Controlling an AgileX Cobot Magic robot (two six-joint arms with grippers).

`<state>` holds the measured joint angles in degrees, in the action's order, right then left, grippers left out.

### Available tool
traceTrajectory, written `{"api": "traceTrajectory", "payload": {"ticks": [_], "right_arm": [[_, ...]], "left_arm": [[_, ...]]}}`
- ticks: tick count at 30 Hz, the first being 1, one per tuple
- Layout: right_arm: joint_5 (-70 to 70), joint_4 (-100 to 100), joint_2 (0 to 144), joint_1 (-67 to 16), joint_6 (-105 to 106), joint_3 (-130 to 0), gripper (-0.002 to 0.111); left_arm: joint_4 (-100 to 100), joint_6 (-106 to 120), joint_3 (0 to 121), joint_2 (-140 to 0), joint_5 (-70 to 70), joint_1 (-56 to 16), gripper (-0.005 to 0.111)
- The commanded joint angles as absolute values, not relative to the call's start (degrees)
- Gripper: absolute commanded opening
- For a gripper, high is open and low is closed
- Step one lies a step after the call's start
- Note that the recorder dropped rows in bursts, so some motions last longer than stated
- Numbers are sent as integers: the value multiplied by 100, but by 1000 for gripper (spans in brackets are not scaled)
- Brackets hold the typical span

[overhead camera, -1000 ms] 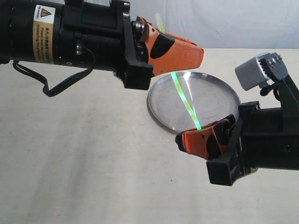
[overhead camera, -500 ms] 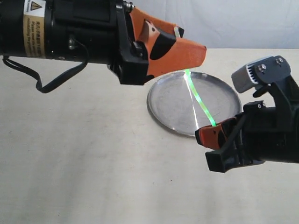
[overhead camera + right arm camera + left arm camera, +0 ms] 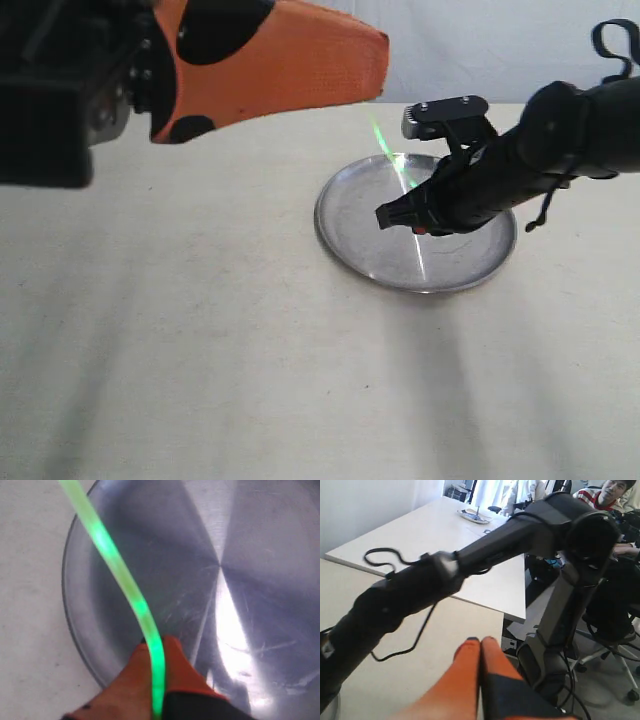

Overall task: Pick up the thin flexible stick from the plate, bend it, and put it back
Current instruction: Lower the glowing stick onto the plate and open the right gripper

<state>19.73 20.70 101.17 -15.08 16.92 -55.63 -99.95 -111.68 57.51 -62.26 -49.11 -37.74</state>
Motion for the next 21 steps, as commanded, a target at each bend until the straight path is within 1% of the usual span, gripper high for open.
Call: {"api": "traceTrajectory", "payload": {"ticks": [1, 4, 5, 6, 7, 9, 11, 12, 16, 17, 19, 21], "right_arm": [[2588, 808, 11001, -1464, 821, -6358, -1], [3030, -901, 11368, -1464, -520, -6668, 0], [3020, -1116, 11381, -1464, -653, -6668, 5], [3020, -1129, 11370, -1464, -663, -6668, 15], [3020, -1119, 11353, -1464, -676, -6668, 21], [3020, -1119, 11315, -1464, -766, -6668, 37], [3018, -1008, 11263, -1464, -766, -6668, 50], [3044, -948, 11213, -1464, -766, -6668, 54], [3461, -819, 10910, -1464, -766, -6668, 55], [3584, -831, 10770, -1464, -766, -6668, 53], [3705, -831, 10439, -1464, -766, -6630, 43], [3693, -831, 9957, -1464, -766, -6511, 28]], "left_arm": [[-9995, -11228, 5768, -5887, -4974, -3782, 0], [-9995, -11155, 5734, -5803, -4859, -3782, 0], [-9995, -11115, 5715, -5803, -4777, -3782, 0], [-9995, -11004, 5660, -5803, -4648, -3782, 0], [-9995, -10986, 5634, -5803, -4555, -3782, 0], [-9995, -10986, 5637, -5803, -4425, -3782, 0], [-9995, -10916, 5637, -5803, -4280, -3782, 0], [-9995, -10892, 5637, -5803, -4206, -3782, 0], [-9995, -10892, 5637, -5803, -4042, -3782, 0], [-9995, -10892, 5637, -5803, -3990, -3782, 0], [-9995, -10892, 5637, -5803, -3945, -3782, 0], [-9995, -10889, 5637, -5803, -3867, -3782, 0]]}}
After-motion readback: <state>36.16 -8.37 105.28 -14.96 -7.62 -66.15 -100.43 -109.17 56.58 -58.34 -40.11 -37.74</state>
